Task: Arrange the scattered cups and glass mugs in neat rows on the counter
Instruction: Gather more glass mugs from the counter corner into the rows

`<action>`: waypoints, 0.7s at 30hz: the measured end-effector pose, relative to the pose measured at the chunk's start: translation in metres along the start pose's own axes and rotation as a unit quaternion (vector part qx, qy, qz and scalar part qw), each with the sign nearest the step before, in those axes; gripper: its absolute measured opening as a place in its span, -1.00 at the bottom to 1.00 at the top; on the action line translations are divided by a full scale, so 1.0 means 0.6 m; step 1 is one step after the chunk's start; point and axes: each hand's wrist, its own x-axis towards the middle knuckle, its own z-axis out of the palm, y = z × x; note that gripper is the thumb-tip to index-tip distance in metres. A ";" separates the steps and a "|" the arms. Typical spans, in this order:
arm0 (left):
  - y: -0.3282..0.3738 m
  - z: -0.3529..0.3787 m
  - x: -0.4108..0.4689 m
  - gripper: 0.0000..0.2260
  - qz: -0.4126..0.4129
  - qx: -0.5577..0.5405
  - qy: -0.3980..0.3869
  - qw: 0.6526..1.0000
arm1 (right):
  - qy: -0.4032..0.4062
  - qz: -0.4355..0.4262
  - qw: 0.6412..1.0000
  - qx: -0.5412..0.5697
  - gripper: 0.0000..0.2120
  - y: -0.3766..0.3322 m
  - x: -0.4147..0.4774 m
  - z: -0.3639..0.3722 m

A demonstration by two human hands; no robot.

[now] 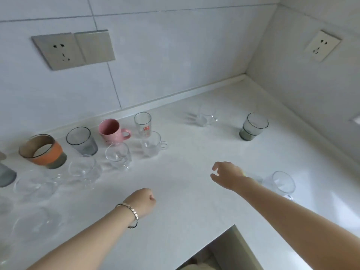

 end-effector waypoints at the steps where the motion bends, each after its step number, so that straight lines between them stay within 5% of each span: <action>1: 0.033 0.007 0.015 -0.81 0.006 0.002 -0.004 1.000 | 0.009 0.004 1.000 -0.011 -0.63 0.034 0.007 -0.014; 6: 0.180 0.037 0.074 -0.78 0.020 0.004 -0.012 1.000 | 0.004 0.055 0.995 -0.087 -0.50 0.189 0.035 -0.066; 11: 0.272 0.054 0.105 -0.83 0.032 0.018 -0.022 0.999 | -0.089 0.121 0.984 -0.098 -0.37 0.290 0.034 -0.062; 21: 0.225 0.050 0.103 -0.76 -0.035 0.033 -0.011 0.999 | -0.067 0.076 0.992 -0.079 -0.35 0.307 0.037 -0.046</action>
